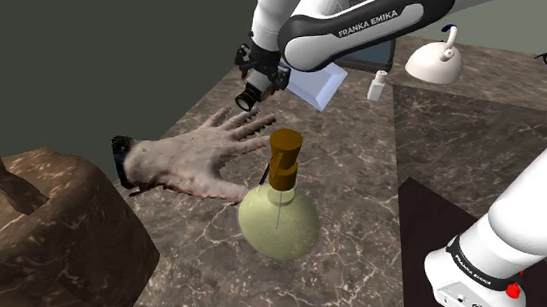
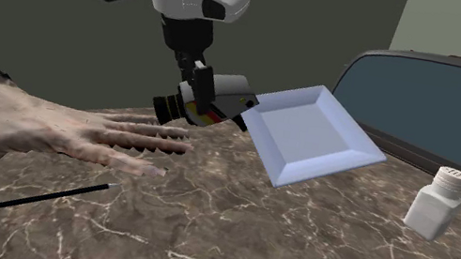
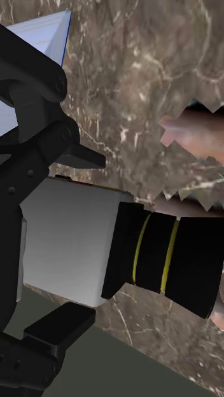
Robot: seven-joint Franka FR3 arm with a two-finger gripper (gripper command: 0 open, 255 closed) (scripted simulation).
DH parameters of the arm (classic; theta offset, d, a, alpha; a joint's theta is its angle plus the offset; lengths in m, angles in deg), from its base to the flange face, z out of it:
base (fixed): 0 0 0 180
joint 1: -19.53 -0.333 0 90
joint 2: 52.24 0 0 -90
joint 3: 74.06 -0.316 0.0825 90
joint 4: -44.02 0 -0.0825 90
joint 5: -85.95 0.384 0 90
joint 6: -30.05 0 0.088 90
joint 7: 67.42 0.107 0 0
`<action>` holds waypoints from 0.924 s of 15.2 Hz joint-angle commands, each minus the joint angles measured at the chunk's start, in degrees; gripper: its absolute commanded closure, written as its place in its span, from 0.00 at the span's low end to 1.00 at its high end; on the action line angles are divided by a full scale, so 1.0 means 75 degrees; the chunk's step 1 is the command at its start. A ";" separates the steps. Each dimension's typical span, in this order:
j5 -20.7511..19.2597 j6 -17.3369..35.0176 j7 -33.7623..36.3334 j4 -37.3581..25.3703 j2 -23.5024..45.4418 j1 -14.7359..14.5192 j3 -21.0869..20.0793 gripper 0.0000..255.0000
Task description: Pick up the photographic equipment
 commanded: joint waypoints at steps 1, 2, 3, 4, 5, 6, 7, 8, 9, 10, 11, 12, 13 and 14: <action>-0.0061 0.0073 0.0056 0.0039 0.0047 -0.0010 0.0009 0.00; -0.0065 0.0075 0.0049 0.0031 0.0058 -0.0006 0.0013 1.00; -0.0064 0.0080 0.0048 0.0037 0.0056 -0.0004 0.0014 1.00; -0.0060 0.0083 0.0045 0.0043 0.0051 -0.0002 0.0014 1.00; -0.0059 0.0084 0.0037 0.0040 0.0054 0.0002 0.0017 1.00; -0.0056 0.0091 0.0033 0.0048 0.0050 0.0005 0.0018 1.00; -0.0058 0.0084 0.0030 0.0035 0.0057 0.0005 0.0019 1.00; -0.0055 0.0079 0.0027 0.0030 0.0057 0.0005 0.0019 1.00; -0.0056 0.0077 0.0030 0.0028 0.0058 0.0004 0.0018 1.00; -0.0053 0.0075 0.0028 0.0029 0.0055 0.0004 0.0017 1.00; -0.0062 0.0073 0.0057 0.0038 0.0048 -0.0009 0.0009 1.00; -0.0002 -0.0011 0.0002 -0.0020 0.0009 -0.0003 -0.0002 1.00; 0.0053 -0.0095 -0.0050 -0.0082 -0.0026 0.0003 -0.0012 1.00; 0.0107 -0.0181 -0.0101 -0.0145 -0.0061 0.0008 -0.0021 1.00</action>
